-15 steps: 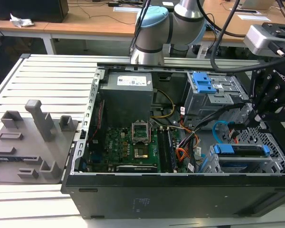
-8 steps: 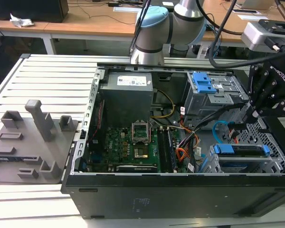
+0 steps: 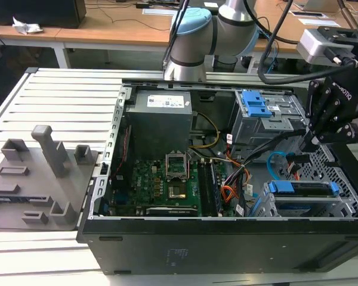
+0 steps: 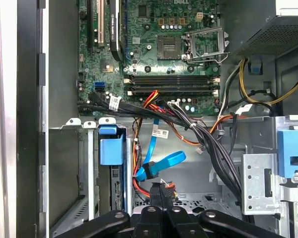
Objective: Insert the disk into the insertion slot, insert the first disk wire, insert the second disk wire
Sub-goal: 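Insert the first disk wire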
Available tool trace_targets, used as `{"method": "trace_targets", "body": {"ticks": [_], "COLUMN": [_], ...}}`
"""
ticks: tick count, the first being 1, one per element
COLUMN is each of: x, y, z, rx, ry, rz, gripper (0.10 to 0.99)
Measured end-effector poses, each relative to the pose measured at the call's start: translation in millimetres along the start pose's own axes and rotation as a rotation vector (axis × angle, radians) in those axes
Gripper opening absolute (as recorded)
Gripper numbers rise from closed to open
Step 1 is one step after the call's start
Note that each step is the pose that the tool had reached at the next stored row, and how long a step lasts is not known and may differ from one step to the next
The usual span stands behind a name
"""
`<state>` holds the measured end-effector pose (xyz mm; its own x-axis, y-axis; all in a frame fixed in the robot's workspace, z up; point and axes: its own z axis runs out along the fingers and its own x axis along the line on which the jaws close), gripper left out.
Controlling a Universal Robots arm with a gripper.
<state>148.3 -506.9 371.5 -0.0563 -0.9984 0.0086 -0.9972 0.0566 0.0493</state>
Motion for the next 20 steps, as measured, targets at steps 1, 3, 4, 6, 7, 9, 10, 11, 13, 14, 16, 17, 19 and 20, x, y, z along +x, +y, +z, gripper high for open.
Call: {"method": "trace_targets", "body": {"ticks": [1, 3, 4, 6, 7, 9, 10, 11, 13, 14, 16, 17, 19, 20], "x": [0.0, 0.0, 0.0, 0.0, 0.0, 0.0, 0.0, 0.0, 0.0, 0.0, 0.0, -0.3, -1.5, -2.3], "y": [0.0, 0.0, 0.0, 0.0, 0.0, 0.0, 0.0, 0.0, 0.0, 0.0, 0.0, 0.0, 0.1, 0.1], "z": [0.0, 0.1, 0.1, 0.1, 0.1, 0.1, 0.1, 0.1, 0.1, 0.1, 0.1, 0.3, 0.2, 0.3], "rx": [0.0, 0.0, 0.0, 0.0, 0.0, 0.0, 0.0, 0.0, 0.0, 0.0, 0.0, 0.0, 0.0, 0.0], "ry": [0.0003, 0.0002, 0.0002, 0.0001, 0.0001, 0.0001, 0.0001, 0.0001, 0.0001, 0.0001, 0.0002, -0.0002, 0.0014, 0.0016], "rz": [-0.001, -0.001, -0.001, -0.001, -0.002, -0.002, -0.002, -0.002, -0.002, -0.002, -0.002, -0.005, -0.028, -0.033], "gripper": [0.106, 0.106, 0.106, 0.106, 0.114, 0.235, 0.235, 0.302, 0.302, 0.302, 0.302, 0.302, 0.302, 0.302]}}
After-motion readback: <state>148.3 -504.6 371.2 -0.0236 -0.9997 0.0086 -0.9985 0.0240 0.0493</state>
